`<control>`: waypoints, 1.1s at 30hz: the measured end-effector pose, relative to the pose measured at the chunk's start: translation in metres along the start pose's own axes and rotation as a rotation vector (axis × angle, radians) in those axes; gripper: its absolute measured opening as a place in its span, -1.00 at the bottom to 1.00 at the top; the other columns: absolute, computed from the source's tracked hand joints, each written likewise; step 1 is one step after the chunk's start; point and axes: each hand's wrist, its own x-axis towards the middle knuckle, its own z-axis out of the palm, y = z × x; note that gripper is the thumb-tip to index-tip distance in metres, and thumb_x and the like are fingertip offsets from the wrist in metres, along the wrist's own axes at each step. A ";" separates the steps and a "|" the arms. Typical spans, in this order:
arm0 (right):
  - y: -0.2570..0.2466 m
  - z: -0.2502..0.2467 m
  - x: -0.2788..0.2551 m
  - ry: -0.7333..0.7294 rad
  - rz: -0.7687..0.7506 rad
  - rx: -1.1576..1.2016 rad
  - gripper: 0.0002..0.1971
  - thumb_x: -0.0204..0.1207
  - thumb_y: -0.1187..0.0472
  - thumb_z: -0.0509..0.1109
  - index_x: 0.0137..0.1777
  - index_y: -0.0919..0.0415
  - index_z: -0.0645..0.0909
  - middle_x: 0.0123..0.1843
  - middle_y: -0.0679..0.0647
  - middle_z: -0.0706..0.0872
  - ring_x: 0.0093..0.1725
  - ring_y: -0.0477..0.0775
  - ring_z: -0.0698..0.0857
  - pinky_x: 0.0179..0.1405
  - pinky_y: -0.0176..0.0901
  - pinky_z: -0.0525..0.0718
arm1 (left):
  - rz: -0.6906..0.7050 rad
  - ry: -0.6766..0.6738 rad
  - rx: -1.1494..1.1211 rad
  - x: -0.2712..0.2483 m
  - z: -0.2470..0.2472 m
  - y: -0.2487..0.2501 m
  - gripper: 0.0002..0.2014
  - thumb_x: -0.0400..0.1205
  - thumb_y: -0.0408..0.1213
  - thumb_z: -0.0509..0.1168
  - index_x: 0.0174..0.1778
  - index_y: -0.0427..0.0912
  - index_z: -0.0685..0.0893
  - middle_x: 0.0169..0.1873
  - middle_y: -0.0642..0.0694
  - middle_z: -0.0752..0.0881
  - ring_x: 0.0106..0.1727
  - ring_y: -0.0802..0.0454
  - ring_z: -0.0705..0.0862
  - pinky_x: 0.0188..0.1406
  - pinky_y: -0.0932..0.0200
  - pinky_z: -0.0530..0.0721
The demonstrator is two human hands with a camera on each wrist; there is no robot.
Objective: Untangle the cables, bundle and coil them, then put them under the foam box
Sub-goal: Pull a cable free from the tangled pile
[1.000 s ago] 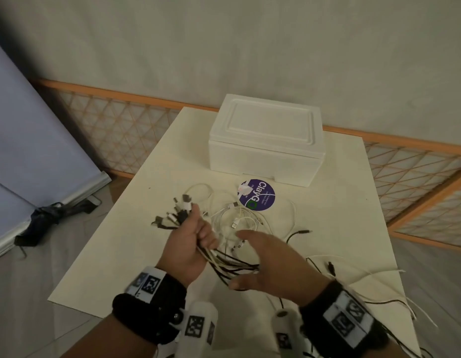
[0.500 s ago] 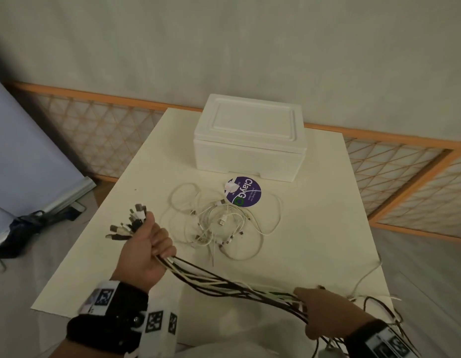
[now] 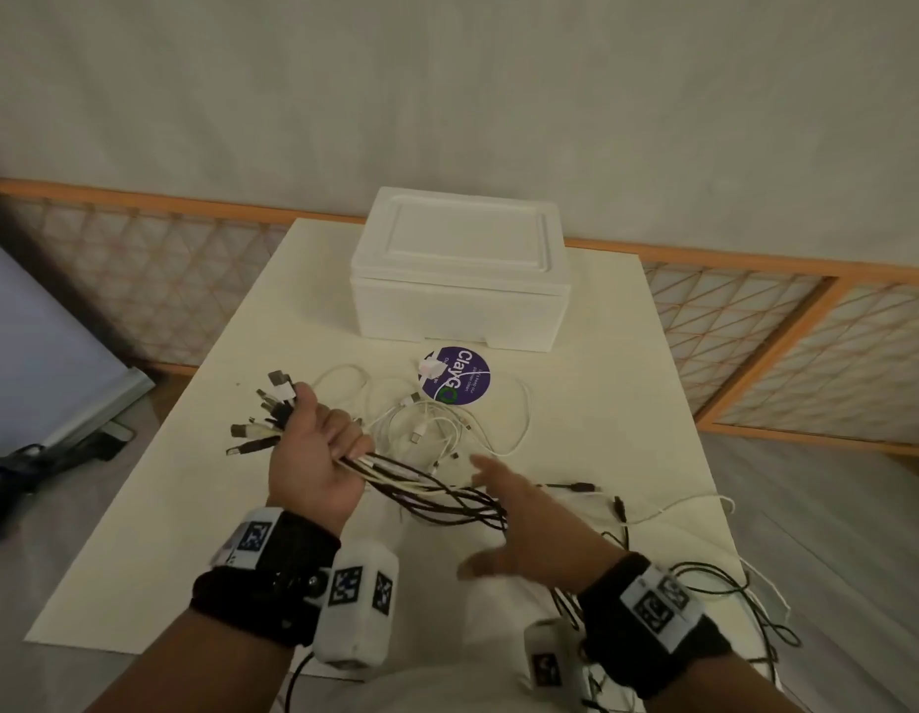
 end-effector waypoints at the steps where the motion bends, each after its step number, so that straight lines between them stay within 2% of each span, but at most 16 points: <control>1: 0.009 0.006 0.001 -0.051 0.030 -0.190 0.18 0.11 -0.14 0.67 0.65 -0.07 0.01 0.53 -0.08 0.39 0.47 -0.05 0.42 0.45 -0.12 0.41 | 0.019 -0.004 -0.006 0.001 0.003 0.003 -0.49 0.65 0.06 0.22 -0.57 -0.05 0.27 -0.67 0.09 0.23 -0.70 0.19 0.17 -0.69 0.34 0.20; 3: 0.036 0.008 -0.003 -0.029 0.081 -0.532 0.18 0.17 -0.09 0.63 0.67 0.01 -0.08 0.56 0.00 0.35 0.46 0.09 0.43 0.43 -0.01 0.42 | 0.065 -0.002 -0.021 0.005 0.006 0.017 -0.49 0.64 0.07 0.24 -0.58 -0.04 0.28 -0.66 0.10 0.24 -0.69 0.19 0.18 -0.69 0.34 0.21; 5: 0.068 0.000 -0.014 -0.002 0.183 -0.692 0.06 0.21 -0.05 0.54 0.65 -0.06 -0.02 0.52 -0.03 0.38 0.42 0.10 0.46 0.40 0.03 0.44 | 0.116 0.001 -0.031 0.013 0.005 0.038 -0.46 0.66 0.07 0.22 -0.62 -0.03 0.28 -0.67 0.10 0.24 -0.69 0.19 0.18 -0.70 0.35 0.21; 9: 0.116 -0.026 -0.048 0.008 0.370 -0.584 -0.01 0.19 -0.15 0.54 0.61 -0.21 0.10 0.55 -0.17 0.31 0.50 0.01 0.34 0.44 -0.01 0.41 | 0.145 0.010 -0.013 0.025 -0.006 0.066 -0.41 0.68 0.10 0.18 -0.69 -0.01 0.31 -0.69 0.08 0.25 -0.69 0.17 0.20 -0.67 0.37 0.21; 11: 0.136 -0.042 -0.063 0.078 0.430 -0.516 -0.08 0.19 -0.26 0.55 0.56 -0.28 0.21 0.46 -0.25 0.27 0.53 0.01 0.29 0.46 0.01 0.38 | 0.144 0.007 0.005 0.029 -0.013 0.071 -0.40 0.68 0.11 0.16 -0.70 -0.02 0.32 -0.70 0.07 0.25 -0.70 0.17 0.20 -0.66 0.38 0.20; 12: 0.146 -0.051 -0.069 0.136 0.447 -0.490 -0.18 0.23 -0.27 0.54 0.51 -0.29 0.33 0.41 -0.26 0.30 0.50 0.01 0.35 0.44 -0.02 0.41 | 0.142 0.000 0.005 0.031 -0.016 0.072 -0.41 0.68 0.12 0.15 -0.69 -0.02 0.33 -0.71 0.07 0.25 -0.71 0.18 0.20 -0.66 0.37 0.20; 15: 0.175 -0.075 -0.085 0.394 0.514 -0.515 -0.53 0.33 -0.11 0.54 0.26 -0.10 0.65 0.26 -0.07 0.64 0.17 0.06 0.65 0.16 -0.07 0.62 | 0.133 0.009 0.002 0.036 -0.023 0.075 -0.40 0.67 0.15 0.12 -0.68 -0.04 0.31 -0.71 0.05 0.26 -0.72 0.17 0.21 -0.66 0.37 0.21; 18: 0.183 -0.096 -0.098 0.482 0.760 -0.526 -0.50 0.33 -0.03 0.56 0.28 0.04 0.62 0.10 0.11 0.65 0.00 0.13 0.70 -0.01 -0.02 0.69 | 0.140 0.029 0.016 0.038 -0.027 0.077 -0.38 0.68 0.15 0.10 -0.71 -0.05 0.32 -0.72 0.04 0.26 -0.72 0.17 0.22 -0.66 0.38 0.21; 20: 0.176 -0.109 -0.101 0.440 0.845 -0.469 -0.39 0.25 0.02 0.64 0.31 0.11 0.57 0.06 0.15 0.65 -0.02 0.16 0.69 -0.03 -0.02 0.68 | 0.138 0.033 0.019 0.039 -0.027 0.076 -0.36 0.68 0.16 0.10 -0.72 -0.05 0.33 -0.72 0.04 0.26 -0.72 0.17 0.21 -0.66 0.38 0.20; 22: 0.157 -0.117 -0.098 0.302 0.794 -0.382 -0.27 0.15 0.08 0.70 0.34 0.07 0.51 0.12 0.12 0.65 0.01 0.09 0.67 0.03 -0.05 0.65 | 0.132 0.021 0.022 0.037 -0.025 0.073 -0.38 0.68 0.16 0.12 -0.70 -0.04 0.30 -0.71 0.05 0.26 -0.72 0.17 0.22 -0.67 0.37 0.21; 23: 0.141 -0.115 -0.094 0.263 0.694 -0.337 -0.28 0.15 0.12 0.70 0.33 -0.04 0.49 0.16 0.05 0.63 0.03 0.01 0.66 0.07 -0.08 0.64 | 0.132 0.017 0.030 0.036 -0.024 0.070 -0.38 0.68 0.15 0.12 -0.70 -0.04 0.29 -0.71 0.05 0.27 -0.72 0.17 0.22 -0.67 0.37 0.21; 25: 0.101 -0.100 -0.081 0.326 0.380 -0.255 -0.43 0.29 0.21 0.61 0.18 -0.29 0.47 0.14 -0.22 0.60 -0.02 -0.20 0.64 -0.01 -0.23 0.63 | 0.133 0.012 0.033 0.035 -0.020 0.064 -0.38 0.69 0.12 0.14 -0.71 -0.03 0.30 -0.71 0.06 0.27 -0.72 0.18 0.22 -0.67 0.37 0.21; 26: 0.080 -0.087 -0.071 0.385 0.212 -0.206 -0.52 0.38 0.24 0.53 0.11 -0.34 0.50 0.08 -0.29 0.62 -0.05 -0.23 0.65 -0.06 -0.32 0.61 | 0.132 0.002 0.025 0.034 -0.018 0.061 -0.39 0.70 0.11 0.15 -0.70 -0.02 0.30 -0.70 0.06 0.28 -0.72 0.18 0.22 -0.68 0.38 0.22; 28: 0.049 -0.056 -0.049 0.355 0.029 -0.174 -0.66 0.52 0.23 0.40 0.16 -0.26 0.56 0.05 -0.39 0.63 0.03 -0.31 0.63 0.03 -0.42 0.55 | 0.126 -0.027 0.007 0.031 -0.013 0.058 -0.39 0.71 0.10 0.14 -0.69 -0.02 0.30 -0.70 0.06 0.28 -0.71 0.18 0.23 -0.67 0.38 0.22; 30: 0.047 -0.028 -0.027 0.184 0.031 -0.294 -0.69 0.58 0.14 0.33 0.30 -0.13 0.54 0.18 -0.32 0.60 0.18 -0.23 0.60 0.20 -0.34 0.50 | 0.123 -0.048 0.003 0.030 -0.010 0.060 -0.40 0.71 0.09 0.13 -0.68 -0.02 0.30 -0.70 0.06 0.28 -0.71 0.18 0.22 -0.66 0.38 0.22; 33: 0.076 -0.013 -0.012 0.003 0.140 -0.531 -0.76 0.62 0.04 0.20 0.23 -0.16 0.55 0.16 -0.09 0.72 0.16 0.01 0.67 0.11 -0.15 0.57 | 0.132 -0.042 0.006 0.029 -0.008 0.064 -0.43 0.68 0.11 0.17 -0.65 -0.01 0.28 -0.69 0.07 0.26 -0.70 0.18 0.21 -0.65 0.38 0.21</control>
